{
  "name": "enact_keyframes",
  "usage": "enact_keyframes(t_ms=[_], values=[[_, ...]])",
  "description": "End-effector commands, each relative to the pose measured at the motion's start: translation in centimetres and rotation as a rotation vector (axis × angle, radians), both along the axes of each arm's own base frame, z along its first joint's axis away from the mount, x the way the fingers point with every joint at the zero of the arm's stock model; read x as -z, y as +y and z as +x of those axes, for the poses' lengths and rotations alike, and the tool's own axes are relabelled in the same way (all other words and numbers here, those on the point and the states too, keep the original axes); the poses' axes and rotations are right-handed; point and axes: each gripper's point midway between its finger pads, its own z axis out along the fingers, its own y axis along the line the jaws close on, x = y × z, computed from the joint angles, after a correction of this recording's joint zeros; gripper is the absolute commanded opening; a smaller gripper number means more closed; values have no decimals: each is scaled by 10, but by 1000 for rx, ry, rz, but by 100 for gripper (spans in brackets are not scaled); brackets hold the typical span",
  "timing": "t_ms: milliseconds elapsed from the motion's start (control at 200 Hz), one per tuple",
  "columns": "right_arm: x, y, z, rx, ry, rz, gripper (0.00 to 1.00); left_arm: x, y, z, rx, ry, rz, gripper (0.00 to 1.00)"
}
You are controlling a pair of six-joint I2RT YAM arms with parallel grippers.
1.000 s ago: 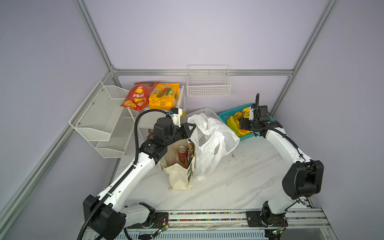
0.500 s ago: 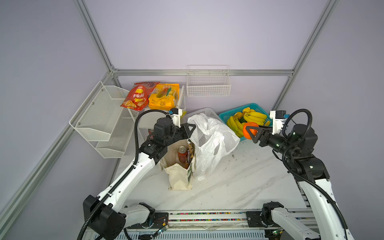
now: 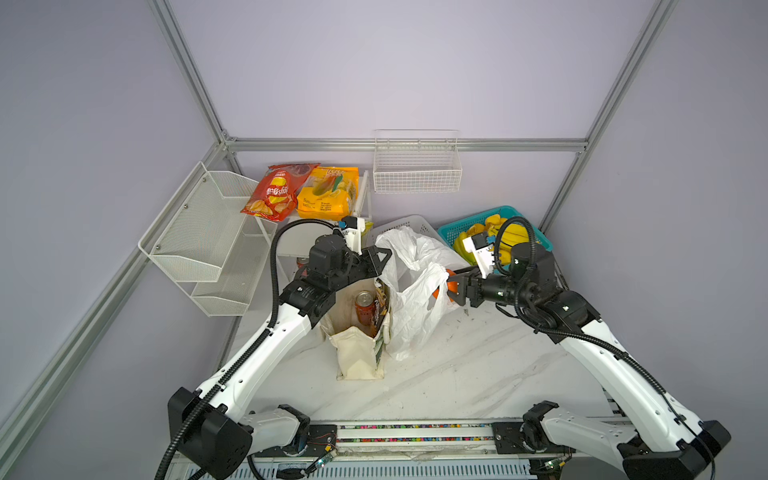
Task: Place the mixed food into the grocery bags and tie them
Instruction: 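Carry the orange with the right gripper into the white plastic bag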
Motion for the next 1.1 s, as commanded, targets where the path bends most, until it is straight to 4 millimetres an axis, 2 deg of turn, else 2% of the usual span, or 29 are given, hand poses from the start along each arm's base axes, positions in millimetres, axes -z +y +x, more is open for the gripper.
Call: enact_keyframes(t_ms=[0, 175, 250, 375, 455, 575, 710, 865, 1090], values=[[-5, -4, 12, 66, -72, -58, 49, -6, 0, 1, 15, -36, 5, 0], [28, 13, 24, 79, -58, -158, 50, -11, -3, -3, 40, -43, -7, 0], [43, 15, 35, 124, -55, -225, 50, -11, -4, -4, 49, -45, -7, 0], [72, 0, 49, 210, -36, -386, 52, -11, -4, -4, 46, -48, -5, 0], [81, -14, 51, 257, -33, -454, 55, -11, -4, -4, 50, -47, -6, 0], [82, -28, 50, 310, -33, -492, 58, -9, -4, -4, 47, -44, -3, 0], [81, -34, 49, 329, -38, -505, 64, -6, -5, -3, 52, -39, -1, 0], [73, -28, 46, 301, -38, -476, 71, -4, -6, -3, 59, -36, -1, 0], [44, -14, 32, 241, -52, -327, 83, -2, -7, -2, 63, -34, 2, 0]])
